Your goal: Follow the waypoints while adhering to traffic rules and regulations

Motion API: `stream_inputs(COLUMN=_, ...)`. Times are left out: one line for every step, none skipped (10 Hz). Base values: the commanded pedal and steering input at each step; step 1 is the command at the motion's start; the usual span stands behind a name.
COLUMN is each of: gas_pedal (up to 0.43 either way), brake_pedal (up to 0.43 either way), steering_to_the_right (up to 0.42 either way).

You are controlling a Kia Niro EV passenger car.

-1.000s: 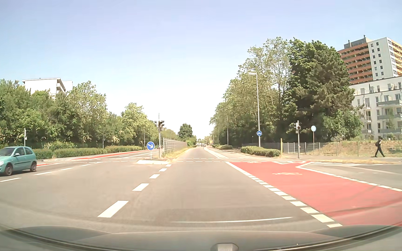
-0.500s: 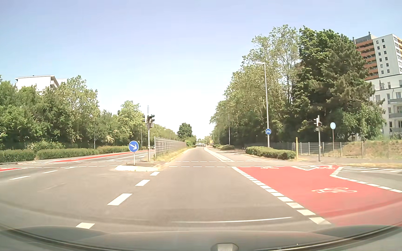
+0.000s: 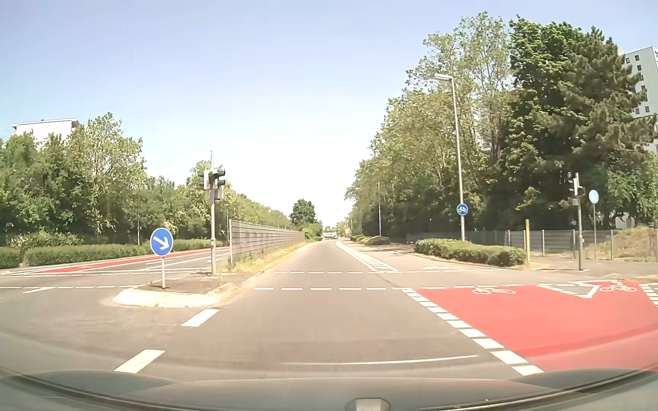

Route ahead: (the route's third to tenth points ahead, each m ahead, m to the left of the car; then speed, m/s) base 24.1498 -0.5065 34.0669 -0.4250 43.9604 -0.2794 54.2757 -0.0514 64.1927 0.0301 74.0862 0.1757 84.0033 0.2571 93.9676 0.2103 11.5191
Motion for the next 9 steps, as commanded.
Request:
stream_inputs(gas_pedal=0.390, brake_pedal=0.000, steering_to_the_right=-0.012)
stream_inputs(gas_pedal=0.390, brake_pedal=0.000, steering_to_the_right=-0.014)
stream_inputs(gas_pedal=0.390, brake_pedal=0.000, steering_to_the_right=-0.014)
stream_inputs(gas_pedal=0.390, brake_pedal=0.000, steering_to_the_right=-0.014)
stream_inputs(gas_pedal=0.390, brake_pedal=0.000, steering_to_the_right=-0.014)
stream_inputs(gas_pedal=0.390, brake_pedal=0.000, steering_to_the_right=-0.012)
stream_inputs(gas_pedal=0.390, brake_pedal=0.000, steering_to_the_right=-0.009)
stream_inputs(gas_pedal=0.390, brake_pedal=0.000, steering_to_the_right=-0.005)
stream_inputs(gas_pedal=0.390, brake_pedal=0.000, steering_to_the_right=-0.003)
